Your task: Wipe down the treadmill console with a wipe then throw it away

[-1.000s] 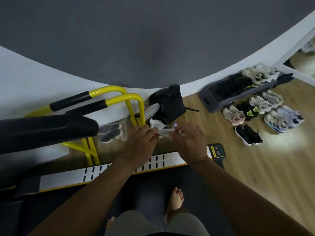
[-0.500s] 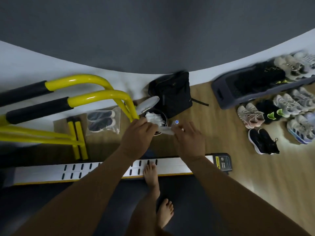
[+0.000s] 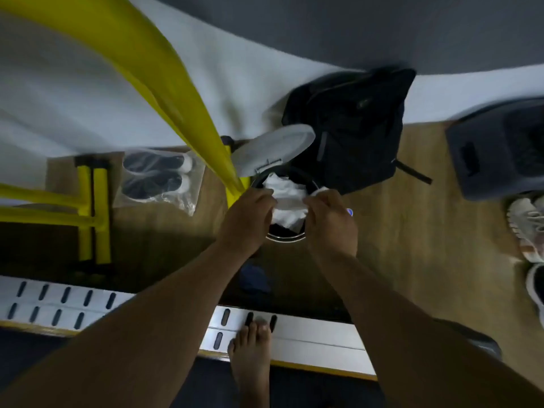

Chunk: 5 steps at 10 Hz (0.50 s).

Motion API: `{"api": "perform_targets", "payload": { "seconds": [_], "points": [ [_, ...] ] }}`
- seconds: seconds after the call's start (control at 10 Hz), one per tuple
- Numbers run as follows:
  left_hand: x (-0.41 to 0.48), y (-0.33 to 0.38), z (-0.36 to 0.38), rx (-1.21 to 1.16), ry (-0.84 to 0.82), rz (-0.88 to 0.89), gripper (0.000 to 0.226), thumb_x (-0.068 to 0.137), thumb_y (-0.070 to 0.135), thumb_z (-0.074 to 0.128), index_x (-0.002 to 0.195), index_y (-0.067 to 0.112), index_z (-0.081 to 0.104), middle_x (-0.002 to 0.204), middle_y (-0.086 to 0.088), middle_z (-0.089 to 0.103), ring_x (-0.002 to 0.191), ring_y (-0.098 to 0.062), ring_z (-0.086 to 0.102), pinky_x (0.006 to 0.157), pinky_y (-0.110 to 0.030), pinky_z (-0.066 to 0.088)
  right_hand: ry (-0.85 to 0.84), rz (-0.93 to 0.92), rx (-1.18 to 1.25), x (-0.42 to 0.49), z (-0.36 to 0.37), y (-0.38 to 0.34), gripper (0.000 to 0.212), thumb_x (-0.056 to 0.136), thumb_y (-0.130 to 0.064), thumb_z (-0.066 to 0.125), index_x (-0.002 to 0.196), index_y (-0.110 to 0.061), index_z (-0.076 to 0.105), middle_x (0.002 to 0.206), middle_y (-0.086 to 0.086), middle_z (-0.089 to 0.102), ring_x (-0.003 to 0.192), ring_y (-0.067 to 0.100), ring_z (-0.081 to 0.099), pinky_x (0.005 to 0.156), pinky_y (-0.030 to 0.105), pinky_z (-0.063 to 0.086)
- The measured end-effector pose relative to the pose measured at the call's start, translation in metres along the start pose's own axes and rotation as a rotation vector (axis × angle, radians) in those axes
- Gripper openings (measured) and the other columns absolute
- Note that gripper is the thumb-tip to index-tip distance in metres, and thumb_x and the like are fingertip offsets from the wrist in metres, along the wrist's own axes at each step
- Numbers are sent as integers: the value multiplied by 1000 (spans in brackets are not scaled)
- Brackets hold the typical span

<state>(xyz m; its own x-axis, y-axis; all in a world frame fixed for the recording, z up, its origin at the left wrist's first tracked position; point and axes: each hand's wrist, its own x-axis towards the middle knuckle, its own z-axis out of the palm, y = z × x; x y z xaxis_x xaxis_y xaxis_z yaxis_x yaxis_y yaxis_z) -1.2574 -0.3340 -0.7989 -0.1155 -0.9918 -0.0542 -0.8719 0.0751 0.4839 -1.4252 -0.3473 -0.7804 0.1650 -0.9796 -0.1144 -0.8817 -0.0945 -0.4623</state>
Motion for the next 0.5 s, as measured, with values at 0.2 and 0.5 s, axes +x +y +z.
{"api": "perform_targets", "payload": {
  "seconds": [0.2,0.5],
  "points": [
    [-17,-57,79,303,-717,-111,81,98,53,43,156,25,-7,164,-4,-17,151,-26,-13,120,-55,6,-571,88,-324,5,77,54,86,89,-8,55,154,-30,4,164,4,0,144,37,22,105,47,37],
    [-22,35,-30,275,-510,-95,76,98,53,41,157,23,3,165,-3,-10,152,-26,-6,121,-53,5,-538,-56,-274,-23,-48,4,78,94,-17,50,154,-32,3,164,4,1,150,28,4,118,49,22]
  ]
}}
